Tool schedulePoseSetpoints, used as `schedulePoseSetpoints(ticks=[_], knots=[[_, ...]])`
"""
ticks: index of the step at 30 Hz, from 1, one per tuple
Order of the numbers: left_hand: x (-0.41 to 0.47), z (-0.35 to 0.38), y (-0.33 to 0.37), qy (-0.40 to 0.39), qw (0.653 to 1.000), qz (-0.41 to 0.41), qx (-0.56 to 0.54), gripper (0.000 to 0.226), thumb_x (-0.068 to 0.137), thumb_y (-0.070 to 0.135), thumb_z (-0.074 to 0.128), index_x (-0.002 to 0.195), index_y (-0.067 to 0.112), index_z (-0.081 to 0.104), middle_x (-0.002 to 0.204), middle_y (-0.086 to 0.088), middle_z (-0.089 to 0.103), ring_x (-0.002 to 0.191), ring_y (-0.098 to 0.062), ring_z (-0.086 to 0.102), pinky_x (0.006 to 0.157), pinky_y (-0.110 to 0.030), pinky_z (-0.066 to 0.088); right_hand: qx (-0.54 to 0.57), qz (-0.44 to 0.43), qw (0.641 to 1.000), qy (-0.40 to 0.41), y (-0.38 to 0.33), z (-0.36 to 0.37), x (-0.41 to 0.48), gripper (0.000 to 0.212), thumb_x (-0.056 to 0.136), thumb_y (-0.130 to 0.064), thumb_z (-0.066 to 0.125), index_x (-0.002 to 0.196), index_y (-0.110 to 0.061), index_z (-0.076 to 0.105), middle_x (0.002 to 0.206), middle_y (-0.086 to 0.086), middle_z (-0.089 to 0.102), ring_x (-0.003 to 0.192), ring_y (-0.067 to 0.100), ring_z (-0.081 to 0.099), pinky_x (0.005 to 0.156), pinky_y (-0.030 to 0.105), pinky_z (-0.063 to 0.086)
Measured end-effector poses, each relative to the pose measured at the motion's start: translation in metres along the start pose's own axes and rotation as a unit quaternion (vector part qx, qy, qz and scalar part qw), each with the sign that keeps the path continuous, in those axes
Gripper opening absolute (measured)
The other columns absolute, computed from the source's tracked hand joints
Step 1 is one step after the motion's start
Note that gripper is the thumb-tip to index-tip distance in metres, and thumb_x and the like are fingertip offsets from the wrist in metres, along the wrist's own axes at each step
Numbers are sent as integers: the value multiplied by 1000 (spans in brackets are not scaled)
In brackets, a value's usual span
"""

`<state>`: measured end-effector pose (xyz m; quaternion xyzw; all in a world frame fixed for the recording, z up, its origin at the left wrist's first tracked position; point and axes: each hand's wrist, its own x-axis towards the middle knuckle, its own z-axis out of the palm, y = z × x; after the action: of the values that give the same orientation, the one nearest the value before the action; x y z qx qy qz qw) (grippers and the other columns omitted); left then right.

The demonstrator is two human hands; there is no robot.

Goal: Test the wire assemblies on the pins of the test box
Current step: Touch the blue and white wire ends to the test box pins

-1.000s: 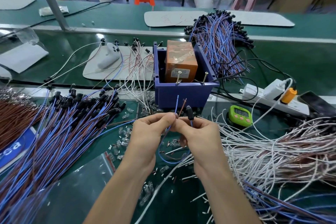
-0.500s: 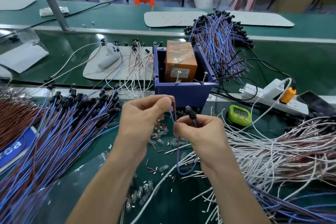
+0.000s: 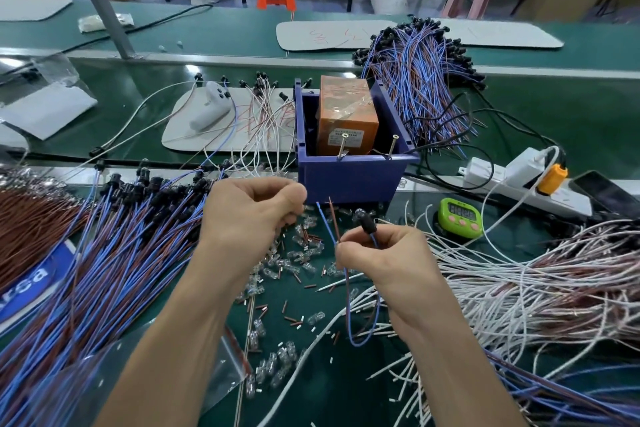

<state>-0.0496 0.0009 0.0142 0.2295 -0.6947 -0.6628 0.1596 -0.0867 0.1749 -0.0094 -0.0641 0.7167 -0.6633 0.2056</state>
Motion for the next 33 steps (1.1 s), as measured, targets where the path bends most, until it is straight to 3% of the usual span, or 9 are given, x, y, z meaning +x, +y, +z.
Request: schedulePoseSetpoints(ticks=[5,11,13,15,17,20,25,29,33], knots=[[1,-2,0,-73,995,7,68,11,81,22,85,72,25,82,64,-2,74,56,-8,63,56,-17,52,9,-1,1000,2,-1,-1,-2,6,60,-12,79,64,-16,77,62,-1,67,62,8,61,62,10,49],[5,10,-4,55,996,-46,-61,22,87,13,79,67,21,79,61,4,68,54,-8,57,52,-16,49,-6,-24,1000,10,-7,0,0,10,70,-3,80,68,-13,78,63,3,67,64,11,60,63,14,51],[9,9,-7,98,992,-50,-70,11,88,14,79,90,25,81,76,10,73,65,-7,61,60,-18,52,-4,-21,1000,15,-8,0,-1,6,66,-7,79,67,-13,77,62,3,68,63,12,61,63,14,51],[9,4,-11,89,994,-14,58,36,83,26,83,115,40,75,98,19,72,83,-5,65,75,-23,52,-10,-19,999,28,-5,0,-2,12,69,-4,80,67,-15,78,62,1,68,62,10,62,61,12,51],[5,1,-9,21,994,19,110,35,73,37,81,105,49,77,97,23,73,83,-5,67,79,-25,53,-27,-17,998,46,-3,0,-2,14,70,-4,81,67,-17,78,61,-2,68,60,8,62,60,13,51],[-3,6,-7,-119,991,3,56,18,71,31,83,88,37,83,87,7,80,81,-8,73,75,-18,56,-38,-16,998,43,-1,4,-2,5,62,-17,76,67,-16,78,61,1,69,59,9,60,60,18,51],[-3,9,-10,-116,993,-13,12,16,78,8,85,75,24,83,77,-2,78,71,-8,69,68,-14,53,-40,-12,999,19,3,3,-5,8,61,-18,74,67,-14,77,61,0,68,59,10,59,61,19,51],[-5,10,-8,-106,992,-65,-6,10,72,15,87,71,23,82,75,-2,77,72,-6,68,77,-23,52,-49,-13,999,10,3,-3,-6,9,62,-17,72,68,-14,78,62,1,68,61,11,60,63,21,52],[-7,15,-9,-82,986,-124,-77,7,57,23,81,61,18,79,59,4,68,56,-4,60,75,-26,41,-59,-19,998,-4,0,-4,-8,6,63,-17,73,67,-16,78,60,-3,67,59,10,59,63,23,52]])
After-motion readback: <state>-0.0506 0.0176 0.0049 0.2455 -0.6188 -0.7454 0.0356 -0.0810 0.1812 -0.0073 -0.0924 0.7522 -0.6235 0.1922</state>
